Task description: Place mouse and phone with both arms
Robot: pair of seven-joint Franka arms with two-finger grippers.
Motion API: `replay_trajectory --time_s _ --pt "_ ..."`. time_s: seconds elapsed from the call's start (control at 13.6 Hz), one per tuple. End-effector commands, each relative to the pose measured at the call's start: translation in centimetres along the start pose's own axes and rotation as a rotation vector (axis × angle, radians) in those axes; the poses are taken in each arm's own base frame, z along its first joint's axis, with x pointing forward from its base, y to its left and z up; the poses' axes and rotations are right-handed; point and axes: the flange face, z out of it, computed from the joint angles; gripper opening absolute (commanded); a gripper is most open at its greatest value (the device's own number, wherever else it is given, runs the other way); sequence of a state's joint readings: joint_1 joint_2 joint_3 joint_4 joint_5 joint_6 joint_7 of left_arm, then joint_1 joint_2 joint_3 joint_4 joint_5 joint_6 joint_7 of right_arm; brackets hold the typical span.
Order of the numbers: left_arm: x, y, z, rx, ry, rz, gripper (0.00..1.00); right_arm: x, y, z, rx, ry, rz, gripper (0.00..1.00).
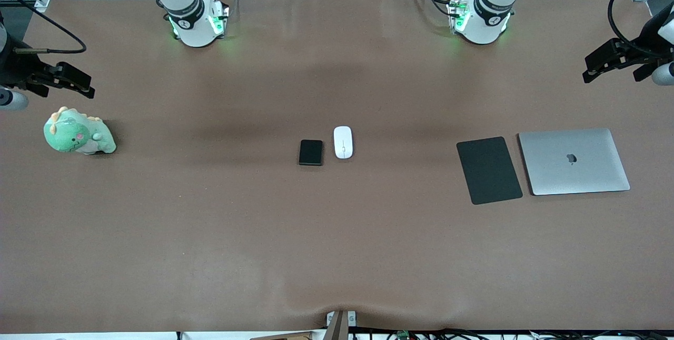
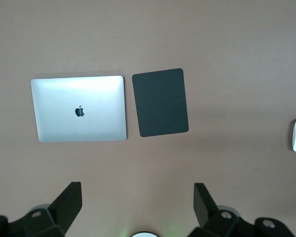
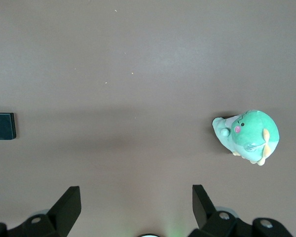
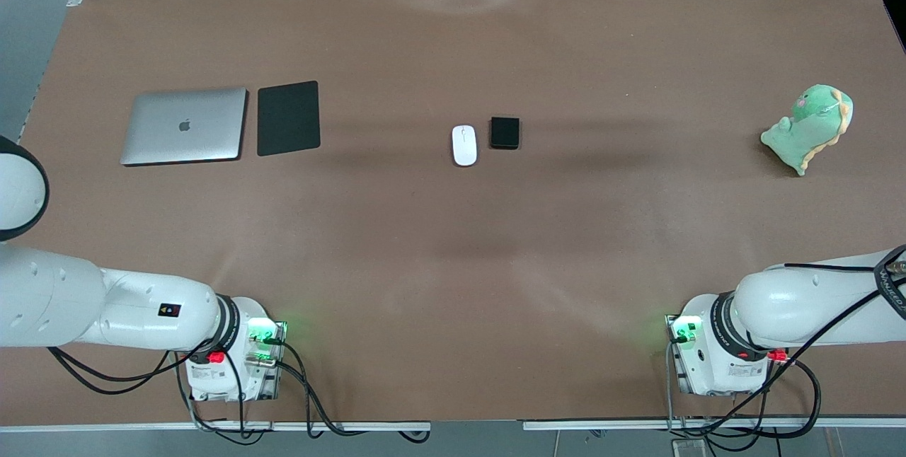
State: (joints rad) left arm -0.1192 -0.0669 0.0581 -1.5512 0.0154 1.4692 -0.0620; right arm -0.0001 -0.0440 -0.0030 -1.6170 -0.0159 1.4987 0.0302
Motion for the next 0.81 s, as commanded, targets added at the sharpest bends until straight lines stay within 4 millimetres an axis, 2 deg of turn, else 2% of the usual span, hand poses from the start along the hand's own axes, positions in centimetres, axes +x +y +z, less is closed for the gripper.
replay_trajectory --time_s 0.0,0.44,0.59,0.73 --pt "-0.2 0.1 -0.3 -0.014 -0.006 0.016 1.00 -0.2 -0.2 -0.5 0.001 0.004 -0.010 1.00" --pt "-0.2 0.1 -0.6 -0.002 0.001 0.015 1.00 -0.1 -0.1 -0.1 0.000 -0.007 -0.009 1.00" --pt "0.0 2.4 0.3 0.003 -0.027 0.045 1.00 -0.1 0.0 0.0 0.000 -0.010 -0.007 1.00" --pt "0.2 6.7 1.8 0.013 -0.054 0.119 1.00 0.0 0.0 0.0 0.000 -0.010 -0.007 1.00"
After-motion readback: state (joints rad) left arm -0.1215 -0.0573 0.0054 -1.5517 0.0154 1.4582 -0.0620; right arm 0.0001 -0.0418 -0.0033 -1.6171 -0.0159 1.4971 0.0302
